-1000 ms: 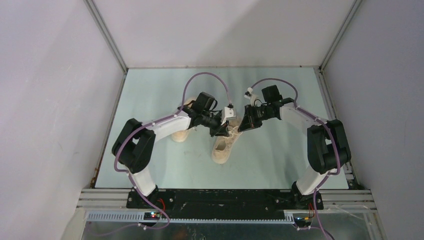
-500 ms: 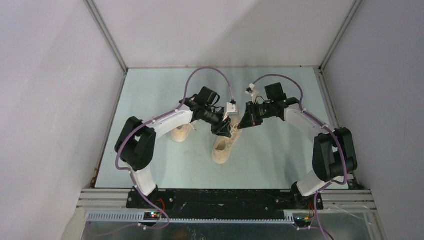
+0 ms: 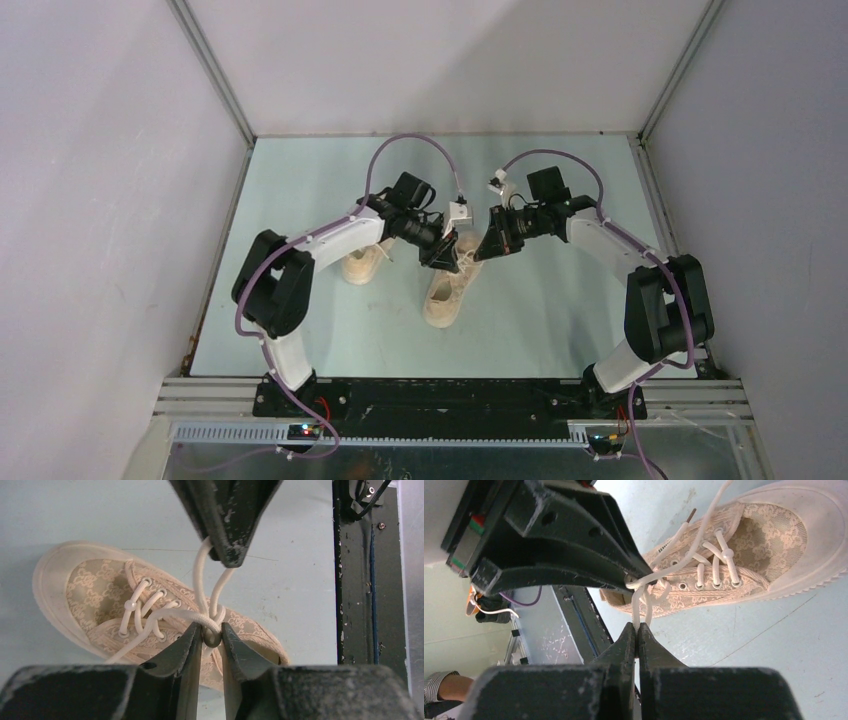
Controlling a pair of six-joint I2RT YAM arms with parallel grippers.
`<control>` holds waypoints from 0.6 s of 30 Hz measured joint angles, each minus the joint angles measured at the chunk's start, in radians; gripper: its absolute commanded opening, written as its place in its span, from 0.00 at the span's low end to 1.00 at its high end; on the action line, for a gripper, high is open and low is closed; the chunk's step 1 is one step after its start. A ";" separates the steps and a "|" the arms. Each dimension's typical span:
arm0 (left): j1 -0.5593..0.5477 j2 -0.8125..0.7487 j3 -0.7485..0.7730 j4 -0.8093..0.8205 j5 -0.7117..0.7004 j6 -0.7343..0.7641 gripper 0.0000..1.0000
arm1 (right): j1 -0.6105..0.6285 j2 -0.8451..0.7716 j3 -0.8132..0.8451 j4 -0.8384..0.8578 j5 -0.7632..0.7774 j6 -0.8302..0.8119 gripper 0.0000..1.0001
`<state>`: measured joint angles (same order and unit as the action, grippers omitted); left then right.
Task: Tie the shoes
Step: Cross the shoelace with the shoelace.
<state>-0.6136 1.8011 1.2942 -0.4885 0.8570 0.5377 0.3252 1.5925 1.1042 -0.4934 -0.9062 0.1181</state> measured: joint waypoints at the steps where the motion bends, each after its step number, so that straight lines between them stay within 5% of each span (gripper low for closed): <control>1: 0.005 0.000 0.000 0.000 0.000 -0.005 0.25 | 0.000 0.000 0.000 -0.001 -0.008 -0.004 0.00; 10: 0.017 0.001 0.000 -0.001 0.006 -0.006 0.20 | 0.005 0.000 0.061 -0.001 -0.167 -0.013 0.00; 18: 0.017 0.006 0.000 -0.009 0.039 0.013 0.32 | 0.014 0.071 0.109 0.045 -0.228 0.040 0.00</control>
<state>-0.5968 1.8069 1.2942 -0.4973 0.8963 0.5503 0.3393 1.6634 1.2129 -0.4484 -1.1343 0.1585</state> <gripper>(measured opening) 0.298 0.015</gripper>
